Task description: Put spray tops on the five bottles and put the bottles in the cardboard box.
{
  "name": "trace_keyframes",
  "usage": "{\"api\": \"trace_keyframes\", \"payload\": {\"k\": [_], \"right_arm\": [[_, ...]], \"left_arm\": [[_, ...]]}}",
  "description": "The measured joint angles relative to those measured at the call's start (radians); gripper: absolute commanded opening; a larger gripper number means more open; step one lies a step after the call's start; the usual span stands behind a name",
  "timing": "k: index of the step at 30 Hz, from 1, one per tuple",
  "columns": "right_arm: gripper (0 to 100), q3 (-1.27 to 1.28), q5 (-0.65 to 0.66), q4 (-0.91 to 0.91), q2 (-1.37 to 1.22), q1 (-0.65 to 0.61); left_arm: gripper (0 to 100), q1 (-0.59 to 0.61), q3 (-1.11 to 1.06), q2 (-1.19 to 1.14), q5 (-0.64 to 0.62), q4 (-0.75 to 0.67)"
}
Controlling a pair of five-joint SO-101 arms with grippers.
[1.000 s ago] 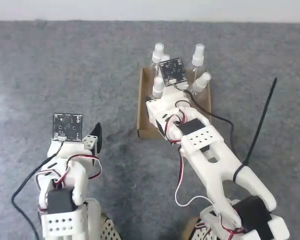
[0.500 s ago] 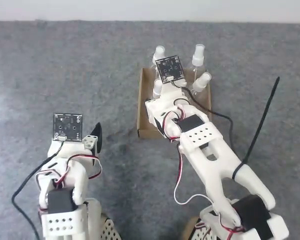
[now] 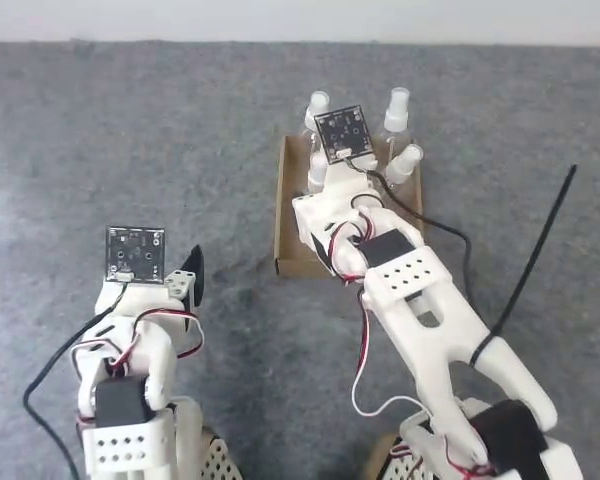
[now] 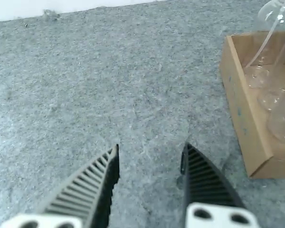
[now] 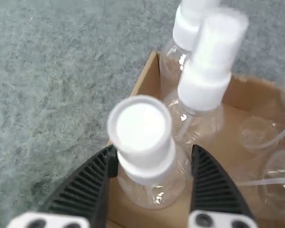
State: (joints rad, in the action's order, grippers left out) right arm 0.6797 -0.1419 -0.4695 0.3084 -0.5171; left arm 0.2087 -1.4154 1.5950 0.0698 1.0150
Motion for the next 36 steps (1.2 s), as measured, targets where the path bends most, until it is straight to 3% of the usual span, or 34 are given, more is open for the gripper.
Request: {"api": "trace_keyframes", "payload": {"k": [30,36], "right_arm": [[16.7,0.005,-0.077,-0.06,0.006,0.0],[16.7,0.066,-0.077,0.005,0.011,0.0]], "left_arm": [[19,0.0,0.0,0.0,0.0,0.0],[19,0.0,0.0,0.0,0.0,0.0]]}}
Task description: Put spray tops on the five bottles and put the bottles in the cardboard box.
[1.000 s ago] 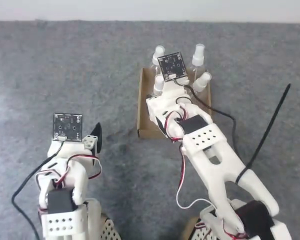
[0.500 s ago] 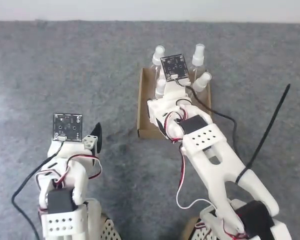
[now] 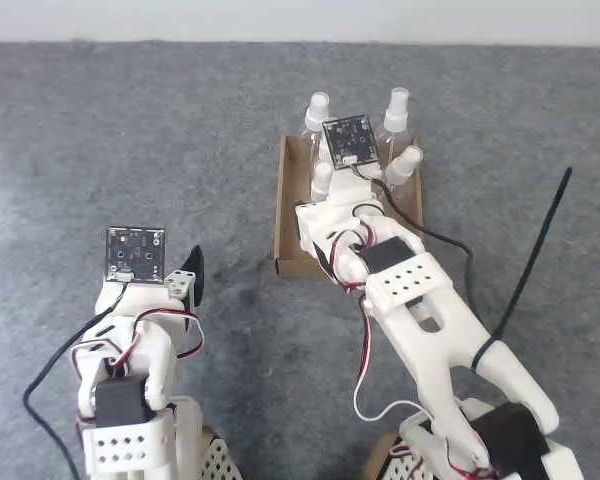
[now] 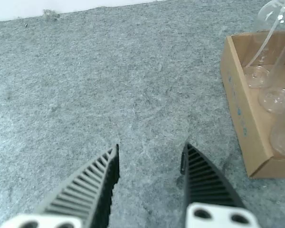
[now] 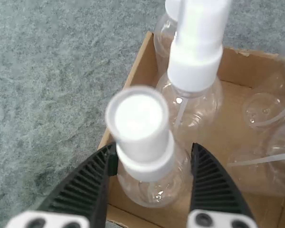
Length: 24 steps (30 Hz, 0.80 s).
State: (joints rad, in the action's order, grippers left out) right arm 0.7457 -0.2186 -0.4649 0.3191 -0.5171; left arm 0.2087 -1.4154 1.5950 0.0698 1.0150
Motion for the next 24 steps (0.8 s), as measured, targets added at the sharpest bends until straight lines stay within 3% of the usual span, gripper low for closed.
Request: {"api": "trace_keyframes", "payload": {"k": [7,13,24], "right_arm": [[17.7,0.006,-0.002,0.006,0.008,0.0],[30.8,0.006,-0.002,0.006,0.008,0.0],[30.0,0.006,-0.002,0.005,0.008,0.0]], "left_arm": [[19,0.0,0.0,0.0,0.0,0.0],[19,0.0,0.0,0.0,0.0,0.0],[19,0.0,0.0,0.0,0.0,0.0]]}}
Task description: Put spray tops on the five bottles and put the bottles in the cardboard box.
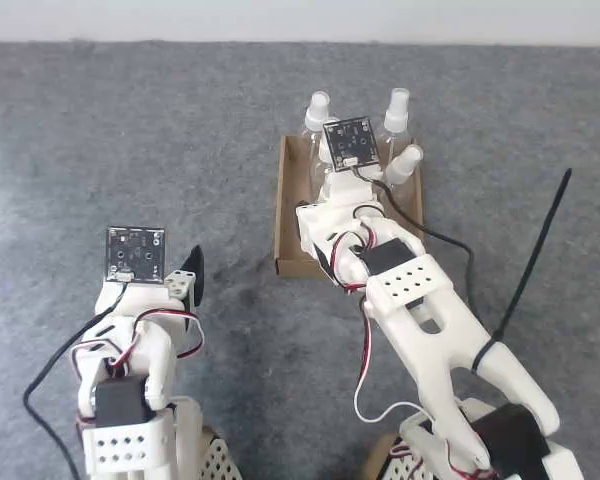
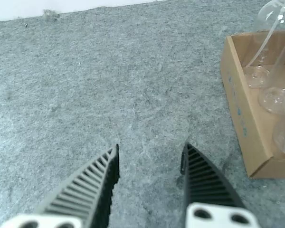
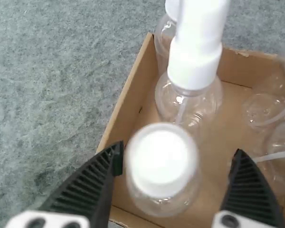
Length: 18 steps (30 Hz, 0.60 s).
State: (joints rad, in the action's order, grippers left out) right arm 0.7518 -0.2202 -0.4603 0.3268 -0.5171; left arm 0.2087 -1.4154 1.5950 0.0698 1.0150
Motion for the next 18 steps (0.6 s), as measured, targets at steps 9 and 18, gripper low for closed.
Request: {"api": "trace_keyframes", "payload": {"k": [9,18], "right_arm": [[30.1,-0.087,0.0,-0.092,0.0,0.0],[29.9,-0.287,0.0,-0.295,0.075,0.0]], "left_arm": [[19,0.0,0.0,0.0,0.0,0.0],[19,0.002,0.0,0.0,0.0,0.0]]}}
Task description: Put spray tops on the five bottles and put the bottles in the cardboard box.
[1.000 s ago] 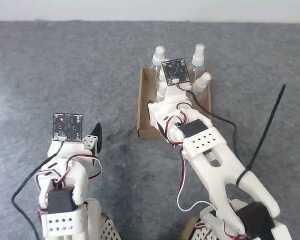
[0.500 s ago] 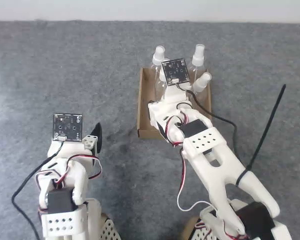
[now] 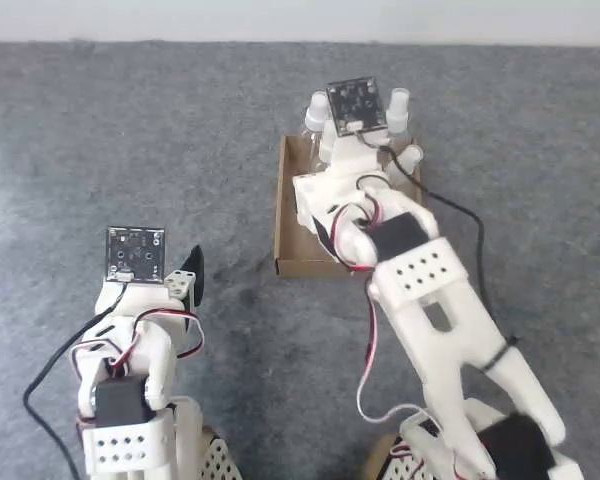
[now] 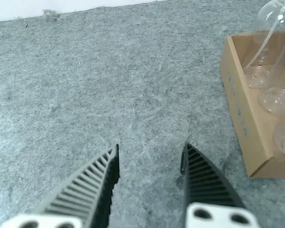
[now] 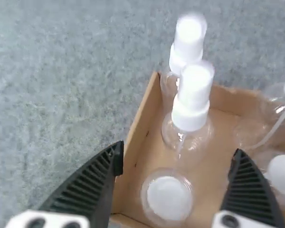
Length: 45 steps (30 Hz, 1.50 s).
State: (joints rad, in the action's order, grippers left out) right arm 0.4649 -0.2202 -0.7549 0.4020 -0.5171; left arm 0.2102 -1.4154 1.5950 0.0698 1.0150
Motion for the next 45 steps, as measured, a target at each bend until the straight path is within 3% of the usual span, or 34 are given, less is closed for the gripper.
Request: {"api": "trace_keyframes", "payload": {"k": [3,8,11,15,23,31,36,45], "right_arm": [[24.7,-0.006,0.018,-0.087,0.101,0.0],[0.6,0.058,0.107,-0.222,0.304,0.0],[3.8,0.215,0.186,-0.239,0.433,0.028],[0.4,0.462,0.262,-0.239,0.614,0.126],[0.9,0.861,0.287,-0.249,1.034,0.301],[0.9,1.016,0.365,-0.365,1.413,0.414],[0.9,1.138,0.453,-0.368,1.399,0.428],[0.9,1.194,0.471,-0.379,1.398,0.428]], "left_arm": [[19,0.006,0.0,0.0,0.0,0.0],[19,0.006,0.0,0.0,0.0,0.0],[19,0.006,0.0,0.0,0.0,0.0],[19,0.023,0.0,0.0,-0.031,0.0],[19,0.092,-0.057,0.002,-0.101,-0.035],[19,0.092,-0.12,0.002,-0.101,-0.035],[19,0.092,-0.146,0.0,-0.101,-0.075],[19,0.092,-0.206,0.0,-0.101,-0.089]]}}
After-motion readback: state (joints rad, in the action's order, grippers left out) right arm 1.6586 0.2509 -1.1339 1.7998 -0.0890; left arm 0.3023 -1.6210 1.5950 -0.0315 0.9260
